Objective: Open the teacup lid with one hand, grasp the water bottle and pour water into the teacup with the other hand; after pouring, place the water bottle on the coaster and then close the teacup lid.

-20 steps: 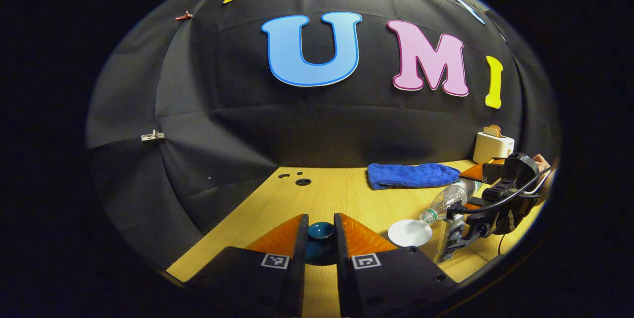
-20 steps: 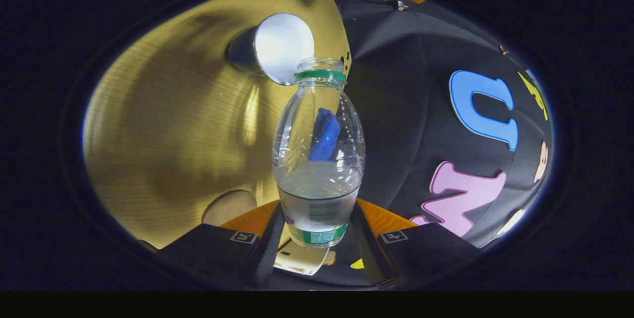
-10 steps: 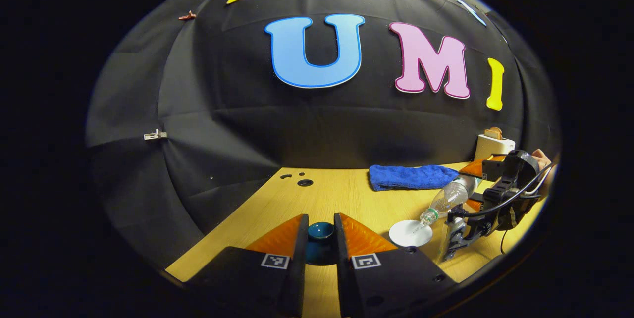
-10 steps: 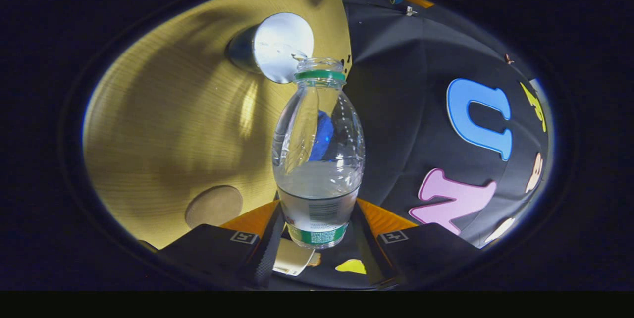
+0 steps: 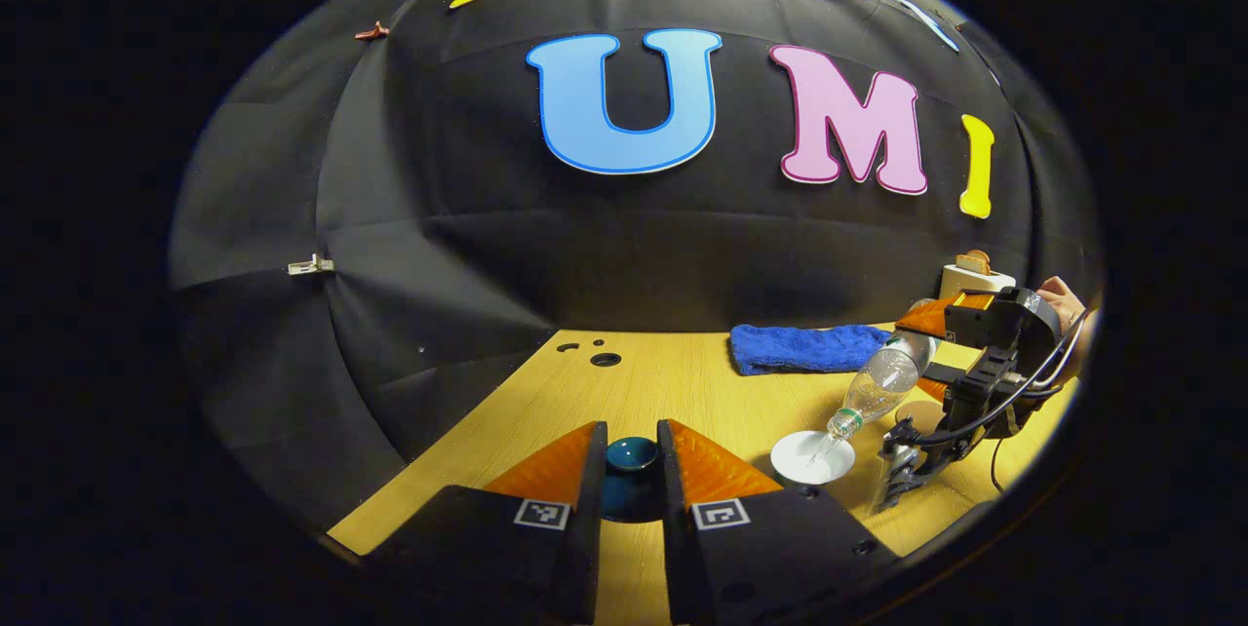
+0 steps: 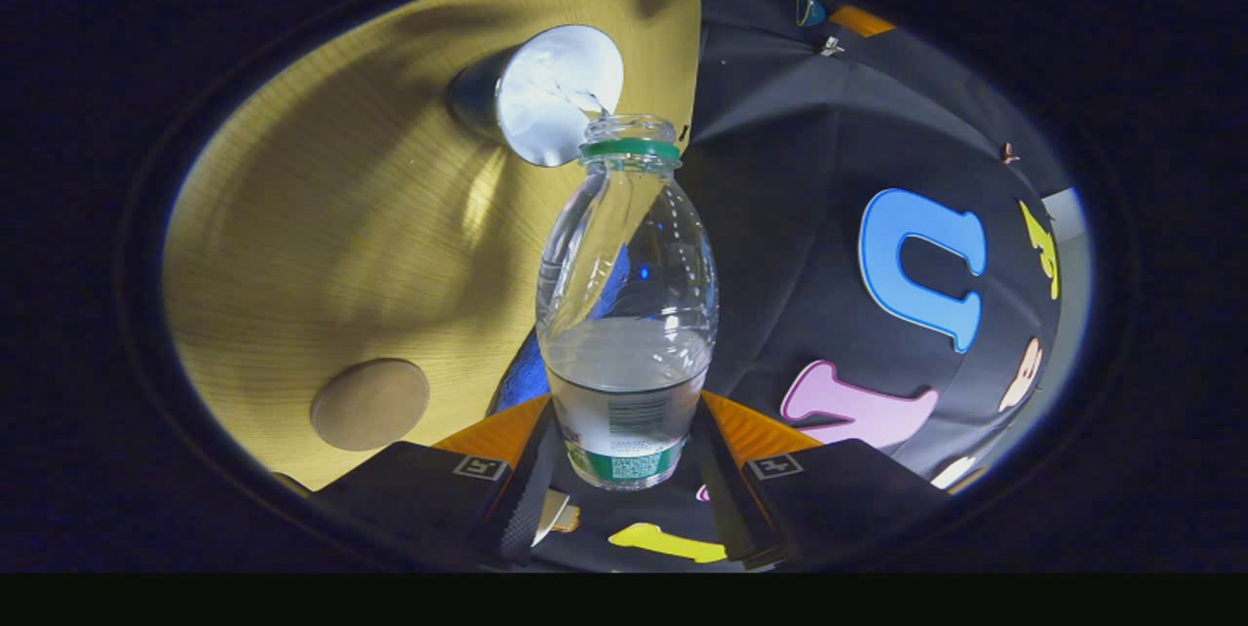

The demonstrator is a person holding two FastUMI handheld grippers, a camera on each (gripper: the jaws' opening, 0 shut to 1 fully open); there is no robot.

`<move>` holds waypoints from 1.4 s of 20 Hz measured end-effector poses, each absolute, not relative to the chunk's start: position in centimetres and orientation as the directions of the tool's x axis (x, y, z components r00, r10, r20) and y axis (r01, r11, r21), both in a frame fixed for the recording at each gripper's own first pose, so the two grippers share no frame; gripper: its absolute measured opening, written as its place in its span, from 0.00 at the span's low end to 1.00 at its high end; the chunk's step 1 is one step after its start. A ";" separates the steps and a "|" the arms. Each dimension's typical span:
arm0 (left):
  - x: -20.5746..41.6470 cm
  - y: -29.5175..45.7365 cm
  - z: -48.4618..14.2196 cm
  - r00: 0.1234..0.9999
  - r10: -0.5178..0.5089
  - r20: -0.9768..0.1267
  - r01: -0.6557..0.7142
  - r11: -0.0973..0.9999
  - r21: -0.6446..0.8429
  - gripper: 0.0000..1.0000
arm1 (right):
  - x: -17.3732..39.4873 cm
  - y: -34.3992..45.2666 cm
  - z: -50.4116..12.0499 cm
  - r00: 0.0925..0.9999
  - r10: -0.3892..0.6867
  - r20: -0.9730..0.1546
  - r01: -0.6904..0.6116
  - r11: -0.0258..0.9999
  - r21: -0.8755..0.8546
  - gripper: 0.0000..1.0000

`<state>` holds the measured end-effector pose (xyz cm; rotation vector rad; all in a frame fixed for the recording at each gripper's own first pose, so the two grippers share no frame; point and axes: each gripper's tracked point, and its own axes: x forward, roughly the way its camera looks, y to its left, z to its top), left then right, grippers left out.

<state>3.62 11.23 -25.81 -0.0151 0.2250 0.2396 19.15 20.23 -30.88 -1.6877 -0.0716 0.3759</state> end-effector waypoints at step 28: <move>2.7 10.7 -25.3 0.950 0.240 -0.199 -0.245 0.970 0.003 0.31 | 20.6 22.5 -26.2 0.885 0.463 0.055 0.200 -0.270 -0.942 0.73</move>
